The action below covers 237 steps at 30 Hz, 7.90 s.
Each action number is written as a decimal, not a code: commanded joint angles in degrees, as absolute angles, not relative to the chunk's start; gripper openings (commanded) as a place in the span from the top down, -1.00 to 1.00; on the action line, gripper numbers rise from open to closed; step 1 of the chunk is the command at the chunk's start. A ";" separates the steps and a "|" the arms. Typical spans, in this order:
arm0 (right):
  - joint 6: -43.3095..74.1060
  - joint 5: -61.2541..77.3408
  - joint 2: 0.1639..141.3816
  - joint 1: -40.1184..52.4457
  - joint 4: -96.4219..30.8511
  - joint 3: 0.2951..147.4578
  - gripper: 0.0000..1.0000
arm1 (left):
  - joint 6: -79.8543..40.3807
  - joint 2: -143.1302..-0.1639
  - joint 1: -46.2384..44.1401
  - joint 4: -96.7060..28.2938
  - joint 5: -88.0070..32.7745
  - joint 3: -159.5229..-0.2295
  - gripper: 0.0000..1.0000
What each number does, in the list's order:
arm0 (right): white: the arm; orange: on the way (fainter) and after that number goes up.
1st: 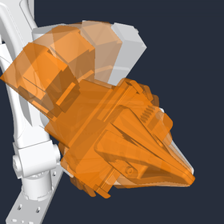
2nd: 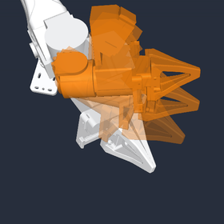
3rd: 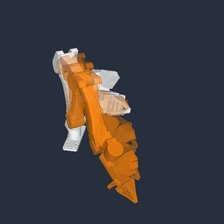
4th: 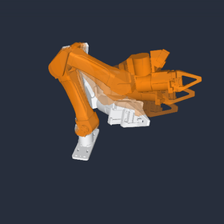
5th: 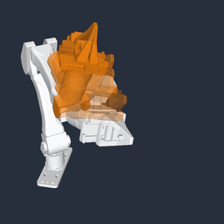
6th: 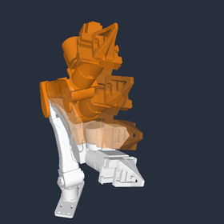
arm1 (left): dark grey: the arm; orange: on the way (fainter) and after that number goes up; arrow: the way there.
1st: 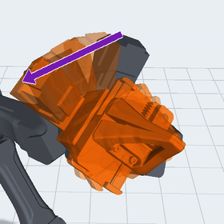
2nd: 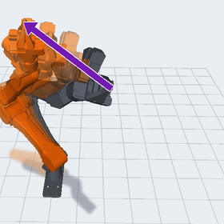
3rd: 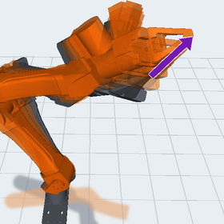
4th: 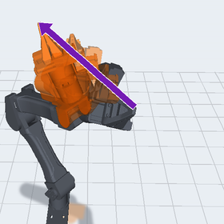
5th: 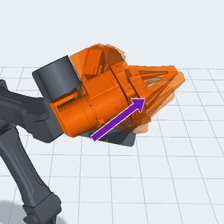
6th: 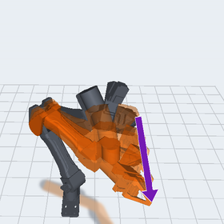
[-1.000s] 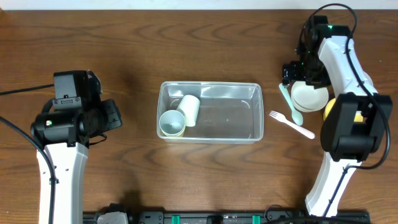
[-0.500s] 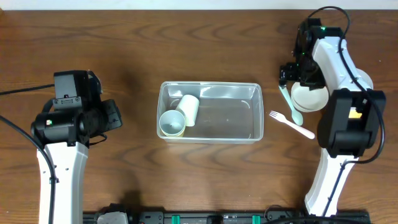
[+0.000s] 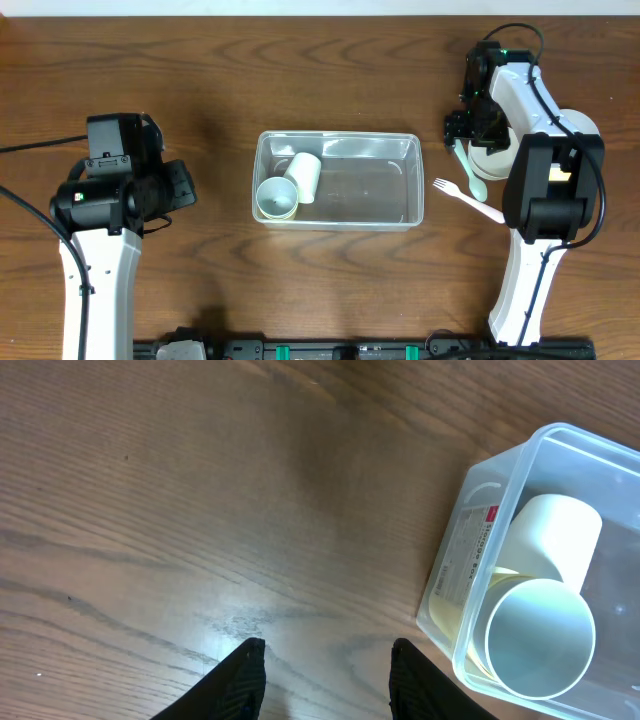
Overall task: Pack container
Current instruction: 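Reach the right gripper to the white bowl and grasp its rim, then carry the white bowl with the right gripper into the container and release, then move the right gripper back to the yellow bowl and grasp it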
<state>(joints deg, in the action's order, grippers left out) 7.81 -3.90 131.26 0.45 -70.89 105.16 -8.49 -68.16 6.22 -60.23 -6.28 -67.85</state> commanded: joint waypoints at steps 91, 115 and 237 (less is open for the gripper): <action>8.16 0.12 105.91 34.41 -58.37 83.35 0.28 | -7.33 -68.47 6.46 -61.21 -6.90 -68.03 0.17; 8.29 -1.08 106.96 32.93 -54.63 77.80 0.89 | -7.33 -68.47 6.46 -61.23 -6.90 -68.03 0.17; -8.86 7.49 95.79 32.60 -63.00 87.26 0.97 | -7.33 -68.47 6.46 -62.04 -6.92 -68.03 0.17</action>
<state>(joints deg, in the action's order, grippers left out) -7.68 8.47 93.10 30.74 -62.98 87.29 -8.49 -68.16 6.22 -61.71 -6.28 -67.85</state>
